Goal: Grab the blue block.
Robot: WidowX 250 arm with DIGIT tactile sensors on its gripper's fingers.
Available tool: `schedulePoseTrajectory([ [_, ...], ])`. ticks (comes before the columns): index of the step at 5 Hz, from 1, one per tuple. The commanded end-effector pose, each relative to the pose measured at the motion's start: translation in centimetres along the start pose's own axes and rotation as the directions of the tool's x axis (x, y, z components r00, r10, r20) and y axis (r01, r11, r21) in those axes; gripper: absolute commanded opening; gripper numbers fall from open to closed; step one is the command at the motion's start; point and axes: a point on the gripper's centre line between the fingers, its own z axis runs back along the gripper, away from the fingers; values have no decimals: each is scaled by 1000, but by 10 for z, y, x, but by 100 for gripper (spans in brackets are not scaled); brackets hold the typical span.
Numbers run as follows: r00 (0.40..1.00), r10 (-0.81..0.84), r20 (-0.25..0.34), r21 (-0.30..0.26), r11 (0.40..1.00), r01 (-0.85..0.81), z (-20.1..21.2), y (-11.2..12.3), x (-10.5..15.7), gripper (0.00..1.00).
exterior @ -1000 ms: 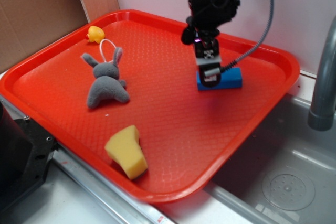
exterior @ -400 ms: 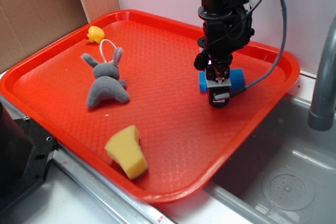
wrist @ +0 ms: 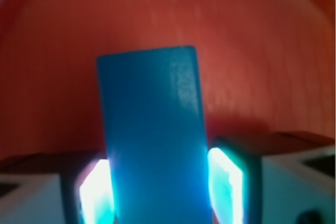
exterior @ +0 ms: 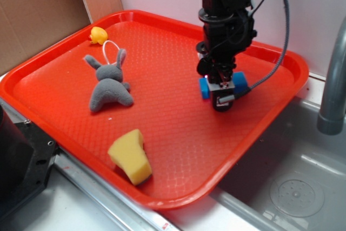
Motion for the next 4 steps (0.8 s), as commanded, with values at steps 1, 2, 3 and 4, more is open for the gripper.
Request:
schedulePoseTrajectory([
  [1, 940, 303, 155, -9, 952, -306, 95, 13, -38, 0],
  [2, 894, 406, 191, -27, 912, -409, 128, 20, -71, 0],
  [3, 839, 509, 191, -95, 861, -500, 151, 30, -112, 0],
  [4, 804, 563, 192, -119, 827, -550, 157, 31, -134, 0],
])
